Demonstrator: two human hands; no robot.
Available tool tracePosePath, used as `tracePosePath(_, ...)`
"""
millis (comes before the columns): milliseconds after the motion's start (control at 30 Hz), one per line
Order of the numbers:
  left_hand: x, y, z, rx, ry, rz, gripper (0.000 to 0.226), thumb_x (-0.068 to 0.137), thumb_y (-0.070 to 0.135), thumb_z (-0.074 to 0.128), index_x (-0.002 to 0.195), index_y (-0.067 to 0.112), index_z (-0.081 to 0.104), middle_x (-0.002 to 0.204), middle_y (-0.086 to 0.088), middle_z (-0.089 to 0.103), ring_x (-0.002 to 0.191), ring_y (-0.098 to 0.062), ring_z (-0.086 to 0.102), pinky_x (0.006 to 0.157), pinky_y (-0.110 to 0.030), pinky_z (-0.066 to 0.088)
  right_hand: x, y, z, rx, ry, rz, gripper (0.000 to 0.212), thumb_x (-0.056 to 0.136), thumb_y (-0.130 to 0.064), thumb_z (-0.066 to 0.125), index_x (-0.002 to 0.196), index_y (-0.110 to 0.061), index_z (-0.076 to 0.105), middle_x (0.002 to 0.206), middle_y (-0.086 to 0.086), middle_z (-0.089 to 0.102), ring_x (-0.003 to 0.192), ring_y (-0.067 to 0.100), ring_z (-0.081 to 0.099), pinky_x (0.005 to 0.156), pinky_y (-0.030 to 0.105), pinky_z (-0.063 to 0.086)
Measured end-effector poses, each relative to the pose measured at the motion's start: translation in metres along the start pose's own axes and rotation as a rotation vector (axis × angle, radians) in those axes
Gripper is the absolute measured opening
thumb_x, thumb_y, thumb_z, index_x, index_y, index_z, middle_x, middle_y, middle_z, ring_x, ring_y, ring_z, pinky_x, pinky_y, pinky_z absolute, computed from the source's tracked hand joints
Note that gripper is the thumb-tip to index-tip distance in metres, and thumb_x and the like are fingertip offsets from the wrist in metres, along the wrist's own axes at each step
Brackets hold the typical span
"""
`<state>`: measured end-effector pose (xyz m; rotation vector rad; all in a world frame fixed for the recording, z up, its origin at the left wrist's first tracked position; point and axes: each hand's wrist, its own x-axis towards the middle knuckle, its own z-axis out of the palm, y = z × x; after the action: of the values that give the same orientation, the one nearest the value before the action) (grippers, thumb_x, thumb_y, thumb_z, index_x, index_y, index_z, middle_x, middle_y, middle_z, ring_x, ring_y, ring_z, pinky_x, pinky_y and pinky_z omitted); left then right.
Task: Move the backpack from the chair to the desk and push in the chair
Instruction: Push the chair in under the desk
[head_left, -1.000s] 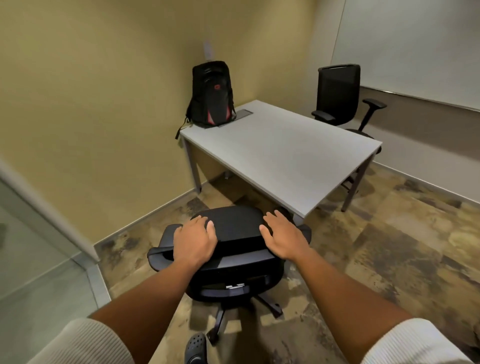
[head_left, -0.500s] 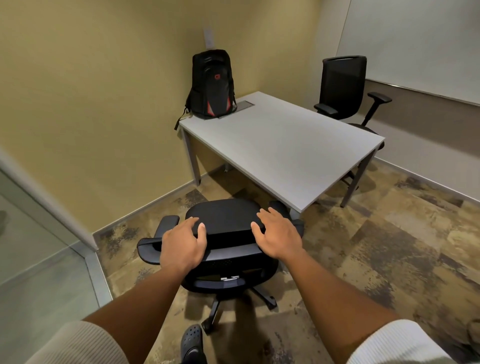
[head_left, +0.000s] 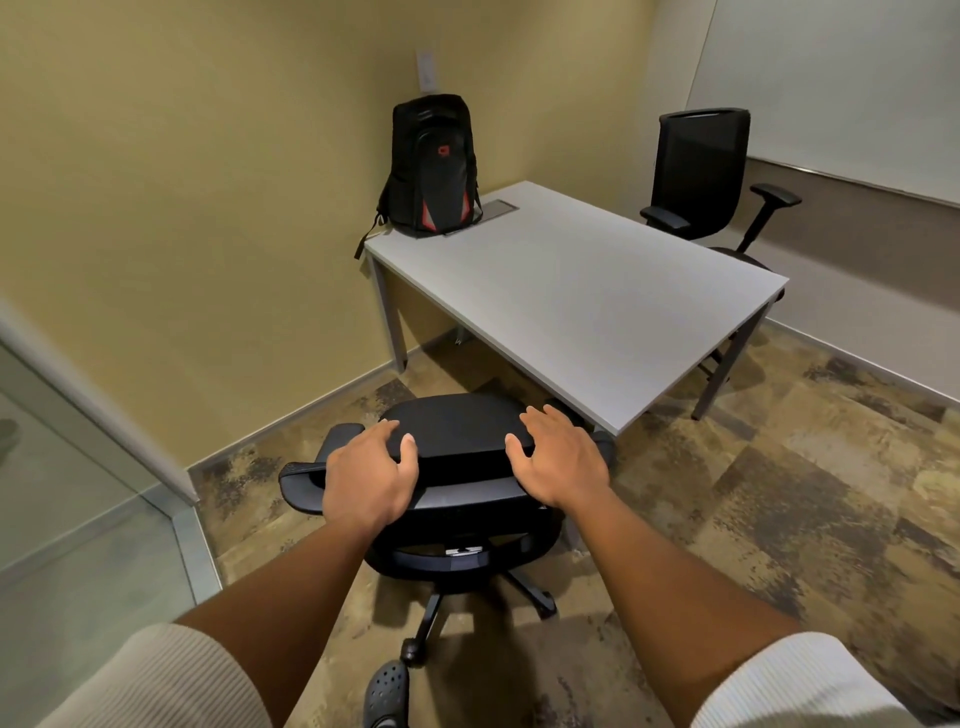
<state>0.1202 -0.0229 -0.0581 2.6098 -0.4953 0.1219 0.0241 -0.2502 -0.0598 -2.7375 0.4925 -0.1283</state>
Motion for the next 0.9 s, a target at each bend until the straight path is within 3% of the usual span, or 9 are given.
tracePosePath(433, 0.100, -0.031, 0.000, -0.020, -0.076, 0.019, 0.064, 0.092, 0.060, 0.034, 0.143, 0.025, 0.047, 0.142, 0.001, 0.056, 0.129, -0.026, 0.052, 0.105, -0.041, 0.043, 0.077, -0.032, 0.013, -0.098, -0.055, 0.077, 0.069, 0.095, -0.057, 0.025, 0.149, -0.014, 0.034, 0.159, 0.004, 0.028, 0.148, 0.023, 0.017, 0.116, 0.044, 0.023)
tracePosePath(767, 0.203, -0.060, 0.004, -0.030, -0.130, 0.163, 0.059, 0.092, 0.058, 0.038, 0.137, 0.023, 0.052, 0.132, 0.000, 0.064, 0.120, -0.024, 0.057, 0.096, -0.037, 0.046, 0.145, -0.065, 0.023, -0.100, -0.077, 0.175, 0.074, 0.096, -0.059, 0.022, 0.154, -0.012, 0.019, 0.163, 0.007, 0.014, 0.149, 0.022, 0.009, 0.120, 0.044, 0.016)
tracePosePath(900, 0.242, -0.073, 0.008, -0.032, -0.146, 0.220, 0.059, 0.091, 0.059, 0.037, 0.136, 0.024, 0.053, 0.130, 0.001, 0.064, 0.118, -0.024, 0.058, 0.094, -0.037, 0.047, 0.172, -0.078, 0.029, -0.110, -0.063, 0.220, 0.077, 0.096, -0.061, 0.021, 0.153, -0.010, 0.019, 0.162, 0.008, 0.017, 0.149, 0.023, 0.010, 0.119, 0.043, 0.018)
